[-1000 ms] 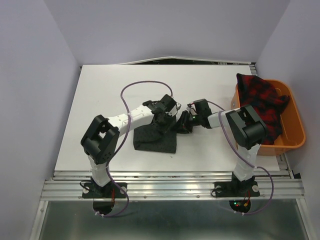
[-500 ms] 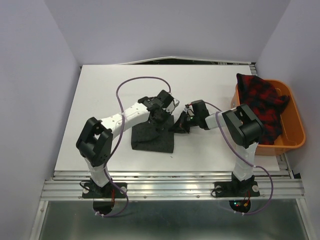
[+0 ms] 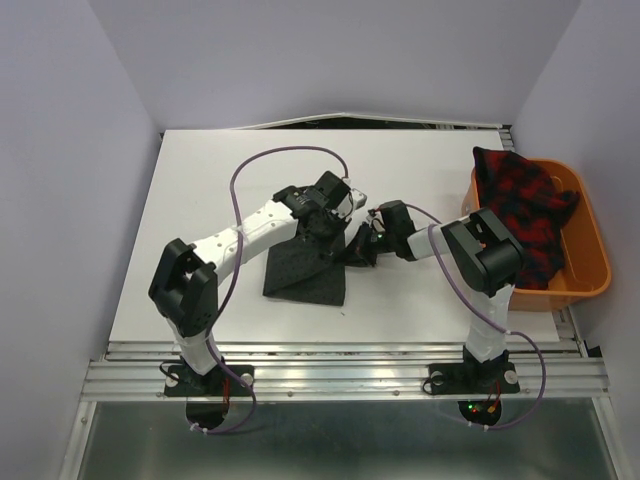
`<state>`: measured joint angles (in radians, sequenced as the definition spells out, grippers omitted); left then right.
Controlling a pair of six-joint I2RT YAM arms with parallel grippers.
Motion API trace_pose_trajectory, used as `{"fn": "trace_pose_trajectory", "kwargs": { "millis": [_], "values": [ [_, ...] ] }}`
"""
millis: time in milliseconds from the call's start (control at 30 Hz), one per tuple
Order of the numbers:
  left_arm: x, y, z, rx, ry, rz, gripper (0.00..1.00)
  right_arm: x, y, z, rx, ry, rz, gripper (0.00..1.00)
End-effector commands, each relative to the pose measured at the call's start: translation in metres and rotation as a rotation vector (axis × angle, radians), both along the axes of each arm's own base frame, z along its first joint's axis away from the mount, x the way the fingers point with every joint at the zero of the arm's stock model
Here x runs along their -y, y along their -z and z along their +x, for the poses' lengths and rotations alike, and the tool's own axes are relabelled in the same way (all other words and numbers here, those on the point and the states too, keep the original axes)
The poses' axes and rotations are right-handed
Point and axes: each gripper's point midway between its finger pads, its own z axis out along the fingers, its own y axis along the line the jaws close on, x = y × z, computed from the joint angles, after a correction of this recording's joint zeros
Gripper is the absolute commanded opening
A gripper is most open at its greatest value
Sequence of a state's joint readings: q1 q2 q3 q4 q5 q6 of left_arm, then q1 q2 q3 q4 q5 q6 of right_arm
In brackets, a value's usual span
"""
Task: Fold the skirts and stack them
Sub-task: Fold the skirt
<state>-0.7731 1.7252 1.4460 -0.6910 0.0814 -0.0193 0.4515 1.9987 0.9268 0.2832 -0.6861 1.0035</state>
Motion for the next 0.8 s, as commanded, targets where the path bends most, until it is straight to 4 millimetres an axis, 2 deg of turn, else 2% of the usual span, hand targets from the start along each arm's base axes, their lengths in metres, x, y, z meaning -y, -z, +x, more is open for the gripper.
{"fn": "trace_pose_trajectory", "kwargs": {
  "millis": [0, 67, 167, 400, 533, 567, 600, 700, 767],
  "values": [
    [0.027, -0.023, -0.003, 0.01, 0.048, -0.09, 0.0, 0.002, 0.025, 0.002, -0.011, 0.037, -0.083, 0.01],
    [0.032, -0.026, -0.002, 0.012, 0.05, -0.102, 0.0, -0.001, 0.025, -0.001, -0.013, 0.031, -0.083, 0.01],
    [0.038, -0.019, -0.001, -0.004, 0.052, -0.096, 0.0, 0.0, 0.026, -0.002, -0.018, 0.033, -0.084, 0.01],
    [0.044, 0.009, -0.001, -0.066, 0.046, -0.066, 0.0, 0.0, 0.026, -0.002, -0.025, 0.038, -0.084, 0.01],
    [0.046, 0.023, -0.011, -0.117, 0.064, -0.083, 0.0, 0.0, 0.025, -0.001, -0.021, 0.041, -0.084, 0.01],
    [0.047, 0.025, -0.013, -0.125, 0.067, -0.086, 0.02, 0.0, 0.025, -0.002, -0.022, 0.039, -0.082, 0.01],
    [0.047, 0.027, -0.015, -0.133, 0.07, -0.087, 0.13, -0.001, 0.025, -0.001, -0.021, 0.039, -0.081, 0.01],
    [0.047, 0.03, -0.016, -0.139, 0.078, -0.093, 0.25, -0.001, 0.023, 0.0, -0.009, 0.031, -0.083, 0.01],
    [0.049, 0.028, -0.02, -0.143, 0.097, -0.105, 0.29, -0.001, 0.02, 0.001, 0.017, 0.017, -0.09, 0.01]
  ]
}}
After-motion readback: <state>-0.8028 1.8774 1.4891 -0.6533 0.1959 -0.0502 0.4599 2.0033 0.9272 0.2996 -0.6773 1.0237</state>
